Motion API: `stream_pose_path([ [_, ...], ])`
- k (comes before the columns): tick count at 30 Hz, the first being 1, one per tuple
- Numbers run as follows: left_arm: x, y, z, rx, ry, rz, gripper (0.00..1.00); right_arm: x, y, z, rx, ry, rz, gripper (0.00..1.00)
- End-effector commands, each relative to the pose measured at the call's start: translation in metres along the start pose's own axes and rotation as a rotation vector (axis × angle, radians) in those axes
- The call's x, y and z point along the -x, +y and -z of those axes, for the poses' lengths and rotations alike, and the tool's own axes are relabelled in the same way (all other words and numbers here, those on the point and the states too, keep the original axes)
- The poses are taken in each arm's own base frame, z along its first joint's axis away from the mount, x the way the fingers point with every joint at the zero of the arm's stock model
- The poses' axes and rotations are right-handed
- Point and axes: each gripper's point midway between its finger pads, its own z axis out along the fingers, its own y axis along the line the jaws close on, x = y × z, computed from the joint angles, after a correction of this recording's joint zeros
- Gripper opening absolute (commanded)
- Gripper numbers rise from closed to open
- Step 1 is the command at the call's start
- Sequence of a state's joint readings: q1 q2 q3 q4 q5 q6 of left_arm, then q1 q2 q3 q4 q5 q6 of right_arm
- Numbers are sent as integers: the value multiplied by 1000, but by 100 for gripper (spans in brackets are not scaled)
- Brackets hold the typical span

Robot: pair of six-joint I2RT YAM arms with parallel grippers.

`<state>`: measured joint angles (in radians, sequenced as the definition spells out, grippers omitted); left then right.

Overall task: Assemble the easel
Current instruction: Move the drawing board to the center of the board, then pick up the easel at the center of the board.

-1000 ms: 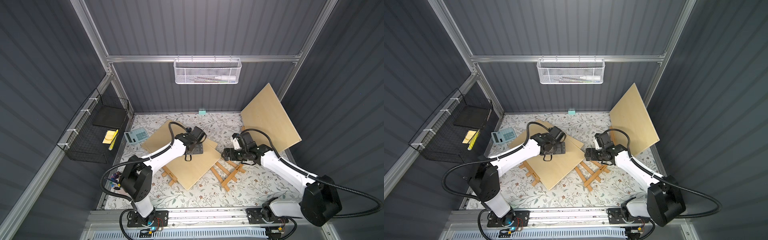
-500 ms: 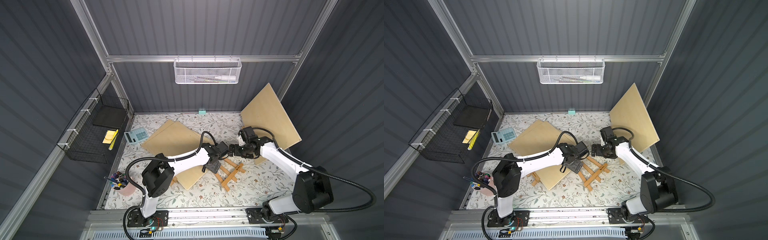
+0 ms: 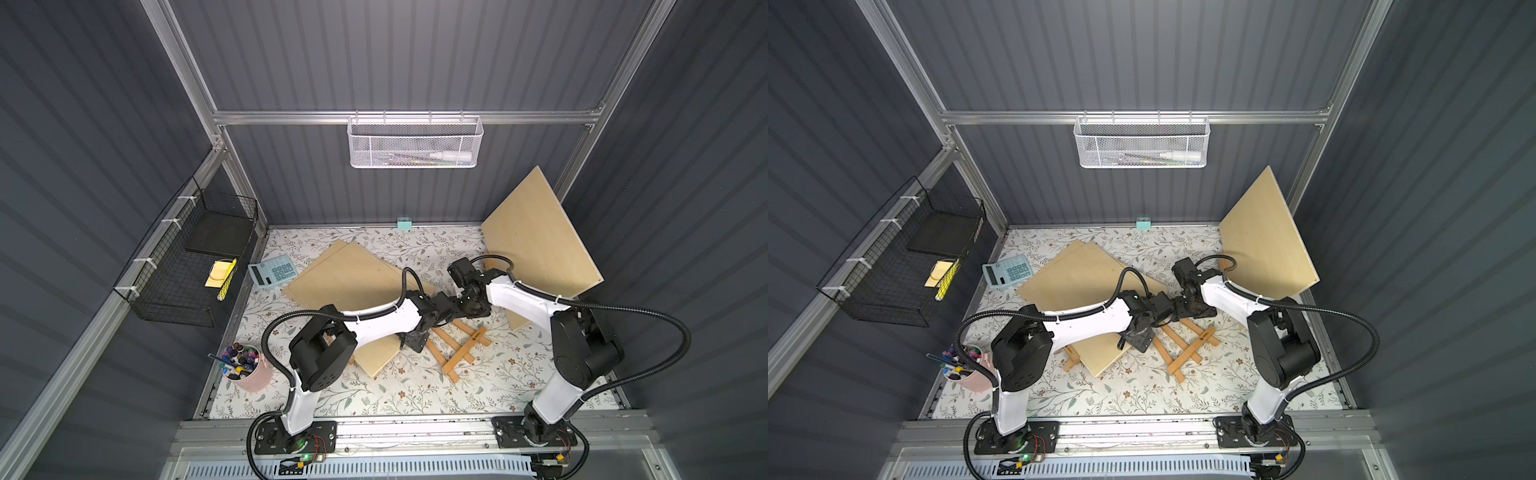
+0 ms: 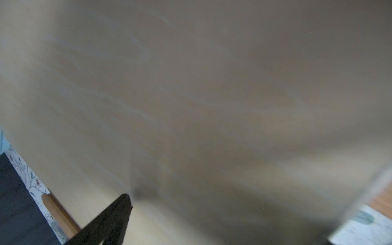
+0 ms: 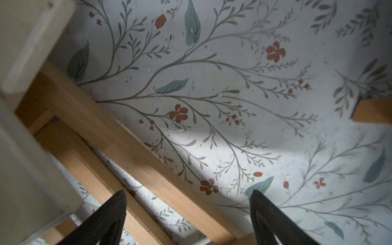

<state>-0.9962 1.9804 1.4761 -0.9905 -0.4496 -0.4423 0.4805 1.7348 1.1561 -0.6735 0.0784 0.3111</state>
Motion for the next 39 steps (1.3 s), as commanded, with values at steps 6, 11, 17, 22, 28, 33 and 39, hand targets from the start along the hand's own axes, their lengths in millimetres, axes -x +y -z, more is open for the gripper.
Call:
stream_pose_path([
  [6, -11, 60, -12, 32, 47, 246, 99, 2, 13, -20, 10, 28, 43, 80],
  [11, -11, 70, -15, 49, 56, 277, 99, -1, 24, -21, 45, 25, 37, 76],
  [17, 12, 60, -2, -51, -31, 307, 99, -8, 33, -35, 61, 46, 32, 64],
  [22, 56, 46, 45, -253, -204, 367, 99, -12, 29, -50, 39, 67, 24, 44],
  [28, 105, 31, 100, -470, -354, 442, 99, -14, 2, -37, -28, 47, -33, 21],
  [33, 131, 11, 128, -626, -383, 428, 99, -10, -37, 6, -140, -50, -68, 10],
  [39, 143, -3, 144, -706, -382, 396, 99, -3, -57, 59, -64, -139, -165, 2],
])
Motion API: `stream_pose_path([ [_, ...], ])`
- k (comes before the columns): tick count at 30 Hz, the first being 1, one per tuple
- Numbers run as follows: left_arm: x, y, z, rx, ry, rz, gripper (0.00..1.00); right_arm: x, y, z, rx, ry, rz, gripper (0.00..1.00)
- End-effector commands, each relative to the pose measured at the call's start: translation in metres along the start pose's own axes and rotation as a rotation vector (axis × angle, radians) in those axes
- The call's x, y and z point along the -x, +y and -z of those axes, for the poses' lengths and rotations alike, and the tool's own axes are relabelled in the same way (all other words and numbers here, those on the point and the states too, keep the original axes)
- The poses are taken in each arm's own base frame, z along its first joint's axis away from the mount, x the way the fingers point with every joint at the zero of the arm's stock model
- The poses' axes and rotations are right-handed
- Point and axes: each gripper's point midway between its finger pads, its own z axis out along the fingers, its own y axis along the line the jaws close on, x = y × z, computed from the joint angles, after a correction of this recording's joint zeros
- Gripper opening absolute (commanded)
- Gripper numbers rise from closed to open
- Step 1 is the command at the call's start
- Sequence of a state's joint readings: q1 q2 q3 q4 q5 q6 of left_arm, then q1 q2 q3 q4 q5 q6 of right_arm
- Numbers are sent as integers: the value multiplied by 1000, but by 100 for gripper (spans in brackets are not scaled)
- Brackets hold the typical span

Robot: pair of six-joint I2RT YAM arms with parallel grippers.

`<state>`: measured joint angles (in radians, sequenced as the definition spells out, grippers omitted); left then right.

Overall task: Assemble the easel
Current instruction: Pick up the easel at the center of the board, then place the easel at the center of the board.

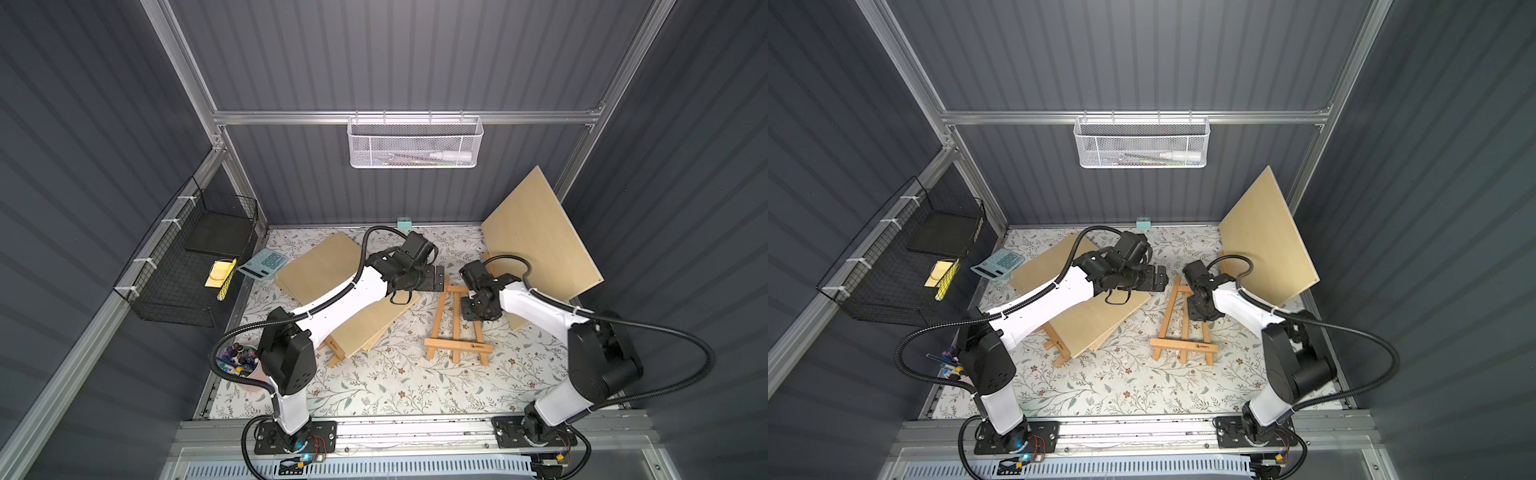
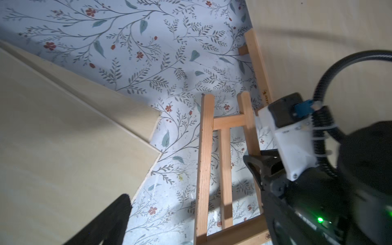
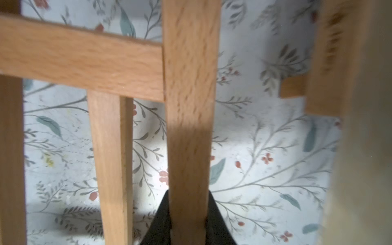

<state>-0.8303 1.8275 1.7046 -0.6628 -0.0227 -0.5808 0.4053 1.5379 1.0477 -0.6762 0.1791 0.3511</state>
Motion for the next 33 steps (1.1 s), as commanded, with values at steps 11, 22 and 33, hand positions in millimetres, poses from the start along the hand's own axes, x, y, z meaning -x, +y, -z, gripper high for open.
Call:
stream_pose_path([
  [11, -6, -27, 9, -127, 34, -42, 99, 62, -6, 96, 278, -149, -195, 0],
  [22, 12, 72, 66, 325, -129, 72, 99, 146, -49, 122, -196, -458, -130, 0],
  [33, -3, 88, 65, 349, -100, 56, 99, 194, -41, 94, -434, -701, -164, 0],
])
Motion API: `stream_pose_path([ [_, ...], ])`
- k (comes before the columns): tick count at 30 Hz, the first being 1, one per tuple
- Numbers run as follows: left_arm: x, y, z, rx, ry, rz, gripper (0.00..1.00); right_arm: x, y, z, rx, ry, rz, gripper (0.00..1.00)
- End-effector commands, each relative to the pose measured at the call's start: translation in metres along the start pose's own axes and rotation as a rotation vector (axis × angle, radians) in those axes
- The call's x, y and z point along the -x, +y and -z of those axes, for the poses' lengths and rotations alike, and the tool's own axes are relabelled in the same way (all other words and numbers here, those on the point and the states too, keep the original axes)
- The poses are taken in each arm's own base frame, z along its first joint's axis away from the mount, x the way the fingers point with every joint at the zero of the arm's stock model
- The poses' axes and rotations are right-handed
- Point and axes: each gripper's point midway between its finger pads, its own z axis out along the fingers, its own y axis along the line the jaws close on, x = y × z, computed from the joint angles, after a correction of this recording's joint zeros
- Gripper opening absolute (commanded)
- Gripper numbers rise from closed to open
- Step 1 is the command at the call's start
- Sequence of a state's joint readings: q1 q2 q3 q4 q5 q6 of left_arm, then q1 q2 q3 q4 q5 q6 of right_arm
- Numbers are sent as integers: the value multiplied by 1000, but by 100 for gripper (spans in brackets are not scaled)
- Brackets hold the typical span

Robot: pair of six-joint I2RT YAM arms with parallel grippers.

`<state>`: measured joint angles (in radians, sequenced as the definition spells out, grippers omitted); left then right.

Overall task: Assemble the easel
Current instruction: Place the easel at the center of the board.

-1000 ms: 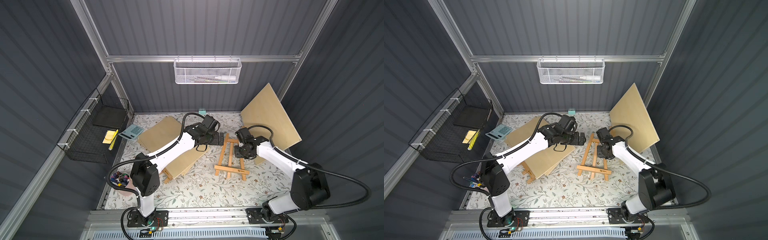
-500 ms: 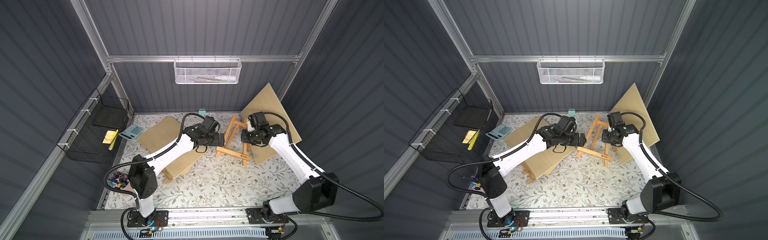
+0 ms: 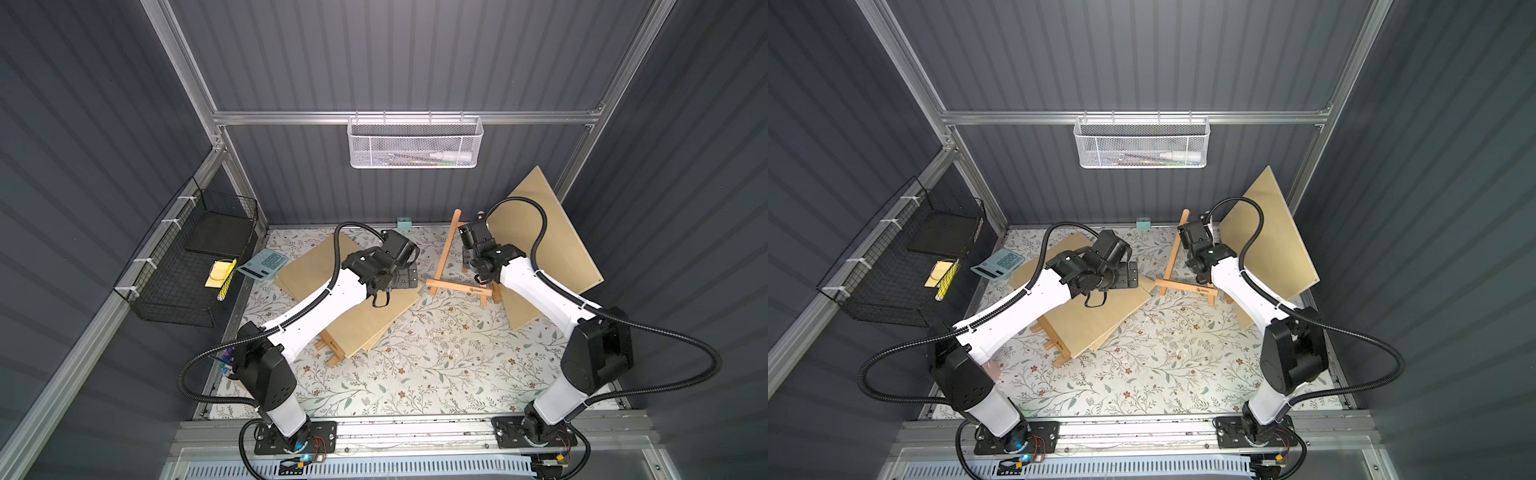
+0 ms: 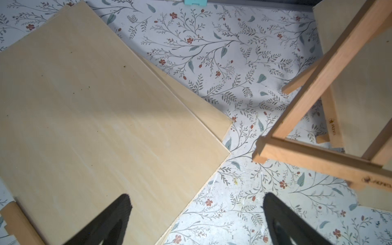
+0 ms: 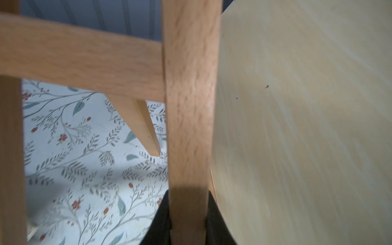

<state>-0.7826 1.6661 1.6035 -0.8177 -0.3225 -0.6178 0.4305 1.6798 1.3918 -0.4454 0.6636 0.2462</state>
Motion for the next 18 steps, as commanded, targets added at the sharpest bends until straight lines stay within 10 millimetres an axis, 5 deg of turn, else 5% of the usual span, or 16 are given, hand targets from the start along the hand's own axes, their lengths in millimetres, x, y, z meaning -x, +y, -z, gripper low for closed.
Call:
stream_pose_path([
  [1, -5, 9, 6, 23, 6, -12, 99, 35, -20, -7, -159, -176, -101, 0],
  [9, -10, 13, 5, 27, 14, -22, 99, 17, -16, -37, -299, -196, -171, 0],
  [18, -10, 13, 4, 28, 21, -24, 99, -48, -1, -52, -305, -67, -282, 12],
])
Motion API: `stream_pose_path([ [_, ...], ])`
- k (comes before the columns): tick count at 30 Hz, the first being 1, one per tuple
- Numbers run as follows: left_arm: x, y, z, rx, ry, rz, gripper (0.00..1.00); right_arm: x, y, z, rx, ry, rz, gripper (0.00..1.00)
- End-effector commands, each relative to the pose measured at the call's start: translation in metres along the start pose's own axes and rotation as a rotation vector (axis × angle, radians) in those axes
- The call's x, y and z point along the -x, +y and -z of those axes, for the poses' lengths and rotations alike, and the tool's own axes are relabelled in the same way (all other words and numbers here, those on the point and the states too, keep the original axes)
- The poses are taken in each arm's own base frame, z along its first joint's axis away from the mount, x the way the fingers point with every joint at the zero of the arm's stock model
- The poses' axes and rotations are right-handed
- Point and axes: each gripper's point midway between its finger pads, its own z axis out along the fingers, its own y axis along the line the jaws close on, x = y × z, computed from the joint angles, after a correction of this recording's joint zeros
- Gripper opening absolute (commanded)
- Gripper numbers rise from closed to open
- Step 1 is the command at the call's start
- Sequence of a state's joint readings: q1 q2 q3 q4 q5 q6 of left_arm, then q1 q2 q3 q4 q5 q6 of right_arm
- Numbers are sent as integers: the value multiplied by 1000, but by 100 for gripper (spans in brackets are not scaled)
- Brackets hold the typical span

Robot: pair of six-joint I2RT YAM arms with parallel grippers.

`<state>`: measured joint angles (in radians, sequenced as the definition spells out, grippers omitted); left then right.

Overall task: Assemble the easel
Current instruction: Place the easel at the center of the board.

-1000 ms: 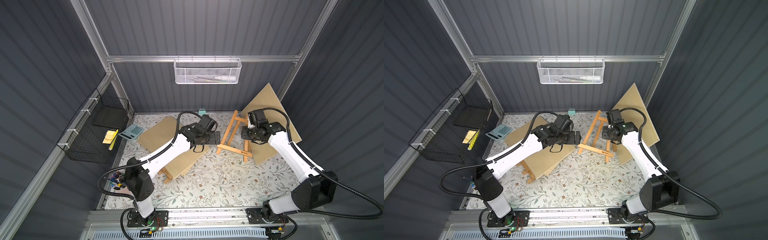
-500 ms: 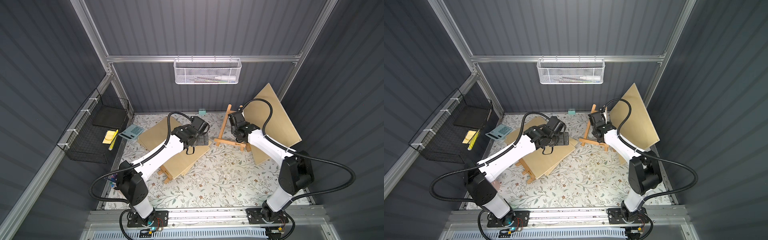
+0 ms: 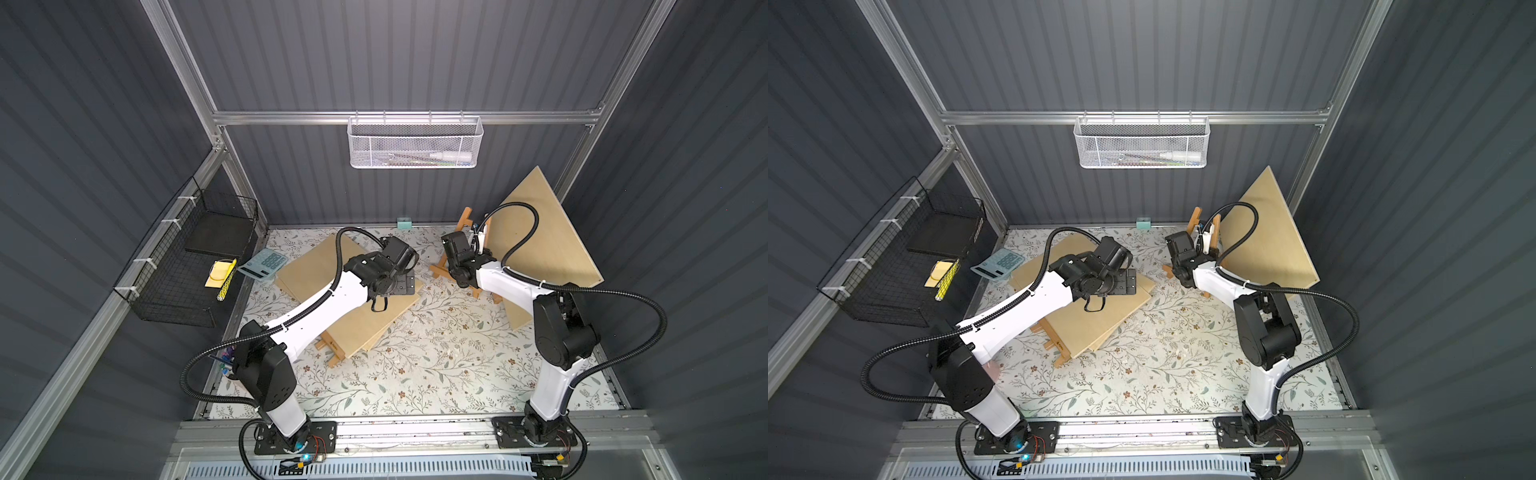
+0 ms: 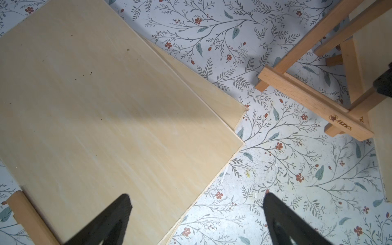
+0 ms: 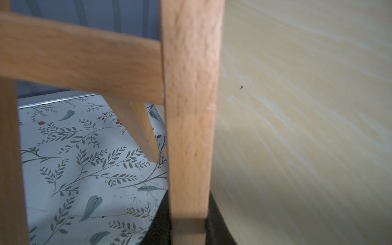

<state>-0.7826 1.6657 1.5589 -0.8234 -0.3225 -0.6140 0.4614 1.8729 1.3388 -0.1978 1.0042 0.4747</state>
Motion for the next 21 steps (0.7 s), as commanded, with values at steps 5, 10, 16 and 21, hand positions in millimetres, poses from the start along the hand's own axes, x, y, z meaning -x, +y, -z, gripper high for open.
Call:
stream_pose_path([
  [5, 4, 3, 8, 7, -3, -12, 99, -58, 7, 1, 68, 197, -102, 45],
  [10, 2, 3, 3, 12, 7, 15, 99, -75, 15, 20, 185, 351, -141, 60],
  [16, -4, 12, -6, 35, 39, 51, 99, -91, -13, 43, 302, 507, -192, 70],
  [21, -6, 12, -11, 31, 50, 60, 99, -118, -22, 47, 446, 662, -199, 73],
])
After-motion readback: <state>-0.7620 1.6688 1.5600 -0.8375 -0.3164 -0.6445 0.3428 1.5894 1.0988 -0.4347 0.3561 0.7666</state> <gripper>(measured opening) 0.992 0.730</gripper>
